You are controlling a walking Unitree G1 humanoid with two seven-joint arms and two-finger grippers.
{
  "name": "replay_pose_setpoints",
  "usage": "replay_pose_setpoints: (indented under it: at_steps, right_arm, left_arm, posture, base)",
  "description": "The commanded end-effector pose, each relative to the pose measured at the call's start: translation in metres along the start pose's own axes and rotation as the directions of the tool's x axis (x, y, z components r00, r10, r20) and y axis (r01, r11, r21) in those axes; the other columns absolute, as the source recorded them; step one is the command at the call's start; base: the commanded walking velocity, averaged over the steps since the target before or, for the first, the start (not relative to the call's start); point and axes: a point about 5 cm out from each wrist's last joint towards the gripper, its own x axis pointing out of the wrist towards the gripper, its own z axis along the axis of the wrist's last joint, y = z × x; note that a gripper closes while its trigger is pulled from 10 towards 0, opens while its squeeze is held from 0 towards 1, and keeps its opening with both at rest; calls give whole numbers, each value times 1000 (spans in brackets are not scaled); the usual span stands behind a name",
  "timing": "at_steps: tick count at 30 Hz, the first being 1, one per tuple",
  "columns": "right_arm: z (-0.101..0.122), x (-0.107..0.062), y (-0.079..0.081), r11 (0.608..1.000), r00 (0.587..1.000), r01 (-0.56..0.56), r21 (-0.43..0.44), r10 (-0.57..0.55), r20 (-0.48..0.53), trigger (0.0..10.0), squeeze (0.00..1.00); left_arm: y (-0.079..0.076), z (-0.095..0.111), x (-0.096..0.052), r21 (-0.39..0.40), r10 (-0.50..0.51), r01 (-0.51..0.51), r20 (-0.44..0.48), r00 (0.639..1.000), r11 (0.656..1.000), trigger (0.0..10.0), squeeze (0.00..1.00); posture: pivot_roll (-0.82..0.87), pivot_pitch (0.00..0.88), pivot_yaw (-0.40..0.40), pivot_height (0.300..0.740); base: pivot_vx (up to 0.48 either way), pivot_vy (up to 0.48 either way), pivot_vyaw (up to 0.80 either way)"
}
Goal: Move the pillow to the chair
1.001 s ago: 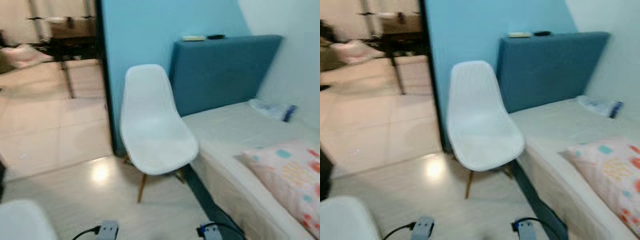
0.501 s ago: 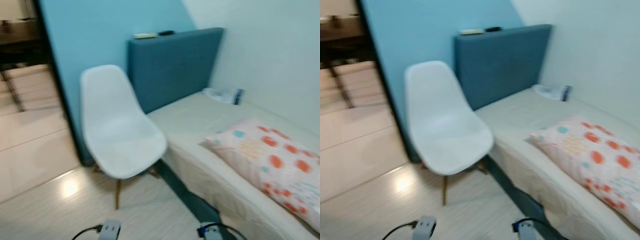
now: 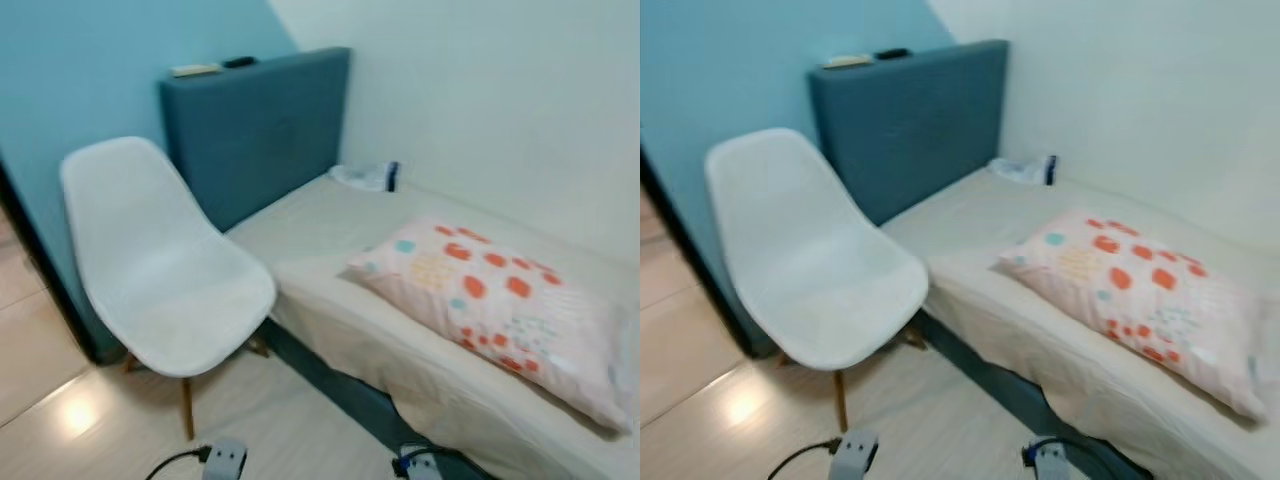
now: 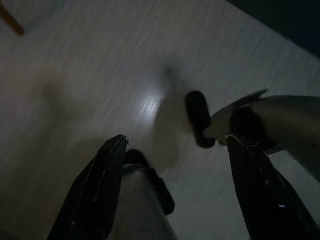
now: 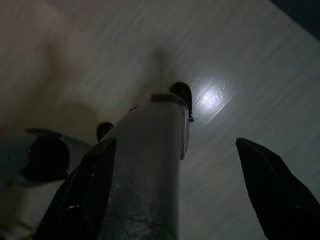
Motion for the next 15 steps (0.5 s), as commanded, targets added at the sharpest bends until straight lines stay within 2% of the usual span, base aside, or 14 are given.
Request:
replay_pose_setpoints:
  at_steps: [1,15]
  right_arm:
    - [-2,0,-2,1000,1000,8,-2,-8,-7,10000,0]
    - [2,-1,-4,1000,1000,22,12,-22,12,10000,0]
  left_arm:
    - [-4,5,2,17,-12,12,9,1000,1000,10000,0]
    - [-8,7,3,26,-23,23,19,1000,999,10000,0]
  posture:
    - [36,0,-18,740]
    - [33,0,-21,740]
  base:
    - [0,0,-719]
    - [0,0,-721]
